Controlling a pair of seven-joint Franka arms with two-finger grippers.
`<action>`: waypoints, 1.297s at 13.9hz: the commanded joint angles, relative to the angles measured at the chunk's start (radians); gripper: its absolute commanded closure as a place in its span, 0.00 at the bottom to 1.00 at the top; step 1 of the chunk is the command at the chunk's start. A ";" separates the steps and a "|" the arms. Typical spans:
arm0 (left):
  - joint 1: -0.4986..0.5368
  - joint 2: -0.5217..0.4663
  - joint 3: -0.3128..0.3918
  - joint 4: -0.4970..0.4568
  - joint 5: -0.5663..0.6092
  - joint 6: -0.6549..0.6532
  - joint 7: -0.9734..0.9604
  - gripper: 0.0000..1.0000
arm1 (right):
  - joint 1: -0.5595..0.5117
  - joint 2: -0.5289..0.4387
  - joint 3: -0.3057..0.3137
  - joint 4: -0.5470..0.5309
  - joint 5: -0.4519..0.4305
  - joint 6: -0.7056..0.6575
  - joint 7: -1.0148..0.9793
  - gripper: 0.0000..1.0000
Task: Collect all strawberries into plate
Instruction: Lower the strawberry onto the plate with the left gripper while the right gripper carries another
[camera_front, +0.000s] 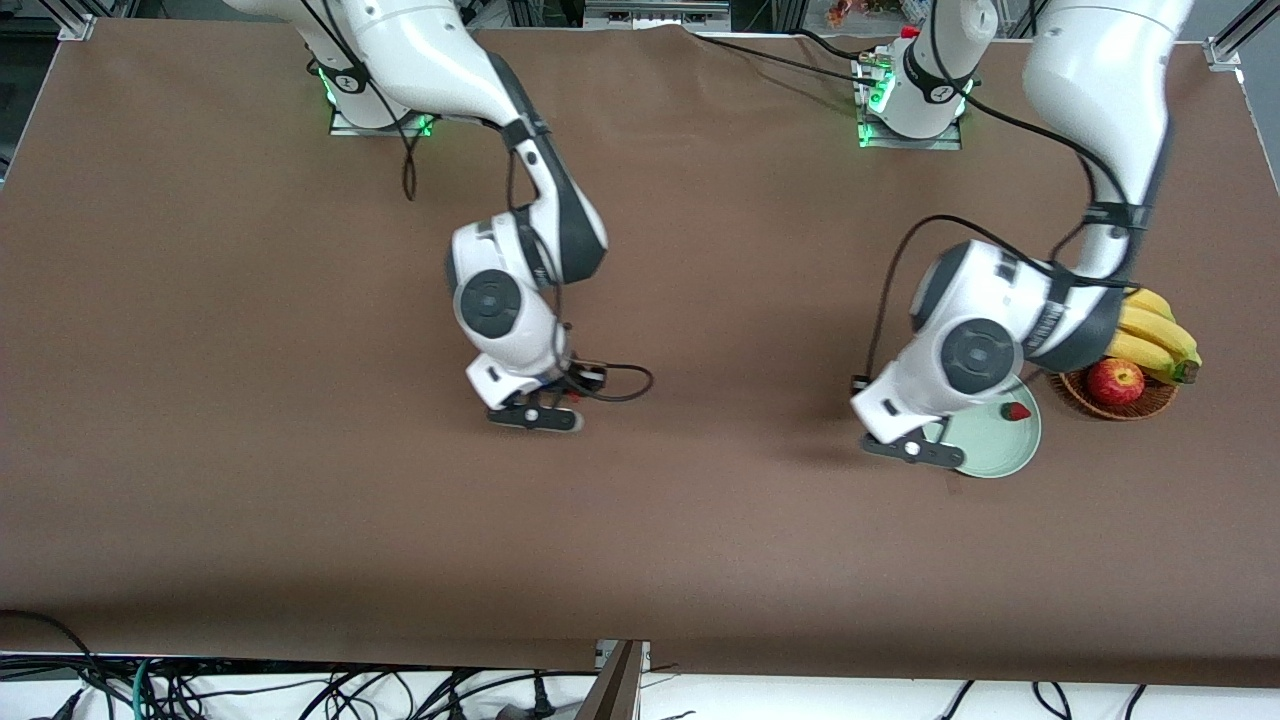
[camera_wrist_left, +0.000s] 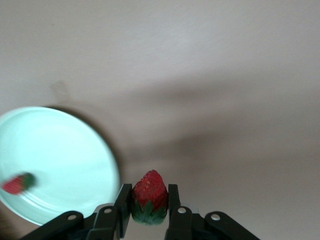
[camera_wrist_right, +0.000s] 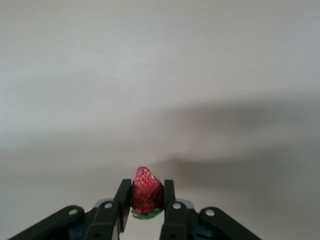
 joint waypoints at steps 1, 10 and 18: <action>0.107 0.020 -0.017 -0.019 0.015 0.006 0.267 0.93 | -0.014 0.116 0.088 0.175 0.014 0.075 0.196 0.82; 0.218 0.137 -0.020 -0.024 0.003 0.139 0.580 0.67 | 0.111 0.196 0.120 0.175 -0.002 0.315 0.413 0.24; 0.212 0.059 -0.090 -0.011 -0.083 0.037 0.454 0.00 | -0.001 -0.074 0.005 0.172 -0.015 -0.188 0.144 0.00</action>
